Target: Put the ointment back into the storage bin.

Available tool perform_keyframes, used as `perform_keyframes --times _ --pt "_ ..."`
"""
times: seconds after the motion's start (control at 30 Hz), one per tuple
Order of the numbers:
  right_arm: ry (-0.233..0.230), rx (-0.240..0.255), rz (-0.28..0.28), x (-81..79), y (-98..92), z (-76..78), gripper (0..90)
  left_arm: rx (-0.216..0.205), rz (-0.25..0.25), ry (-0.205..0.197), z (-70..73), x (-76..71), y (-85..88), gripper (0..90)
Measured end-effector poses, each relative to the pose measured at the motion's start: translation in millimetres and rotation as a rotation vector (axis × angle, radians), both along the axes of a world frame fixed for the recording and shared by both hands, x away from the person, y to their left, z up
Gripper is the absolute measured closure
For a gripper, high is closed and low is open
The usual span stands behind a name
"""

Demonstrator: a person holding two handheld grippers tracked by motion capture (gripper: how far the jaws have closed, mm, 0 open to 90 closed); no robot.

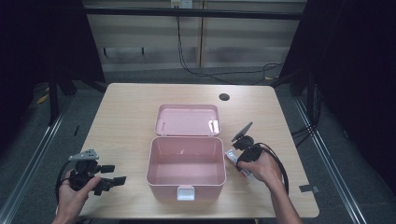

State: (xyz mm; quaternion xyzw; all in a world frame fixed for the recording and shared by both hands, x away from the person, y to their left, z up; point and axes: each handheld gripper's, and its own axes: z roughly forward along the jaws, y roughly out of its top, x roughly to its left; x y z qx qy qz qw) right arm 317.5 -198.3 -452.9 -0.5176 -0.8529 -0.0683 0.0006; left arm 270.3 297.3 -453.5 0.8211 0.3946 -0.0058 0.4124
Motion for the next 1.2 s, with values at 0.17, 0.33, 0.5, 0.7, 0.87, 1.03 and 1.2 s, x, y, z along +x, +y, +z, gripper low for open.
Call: perform_keyframes --times 0.17,0.33,0.5,0.7,0.87,1.03,1.2 --pt "-0.002 0.015 0.029 -2.5 -4.4 5.3 72.0 0.004 -0.003 0.002 -0.2 0.5 -0.4 21.0" --pt "0.017 0.023 0.057 -5.7 -6.4 6.1 71.9 0.002 0.000 0.004 -0.3 0.7 -0.5 21.1" --pt "0.031 0.028 0.046 -5.9 -10.3 10.7 71.8 0.001 0.002 0.003 -0.2 0.3 -0.4 21.1" --pt "0.033 0.022 0.067 -8.3 -13.5 19.1 71.8 0.000 0.000 0.003 -0.2 0.5 -0.2 21.0" --pt "0.038 0.003 0.096 -11.4 -14.5 26.9 71.9 0.000 0.000 0.003 -0.1 0.5 -0.2 21.0" --pt "0.042 -0.015 0.148 -14.4 -14.4 32.4 71.9 -0.001 0.000 0.004 -0.1 0.6 -0.1 21.0" --pt "0.053 -0.023 0.170 -15.4 -14.1 36.3 71.9 0.001 0.001 0.003 0.0 0.5 -0.3 21.0"
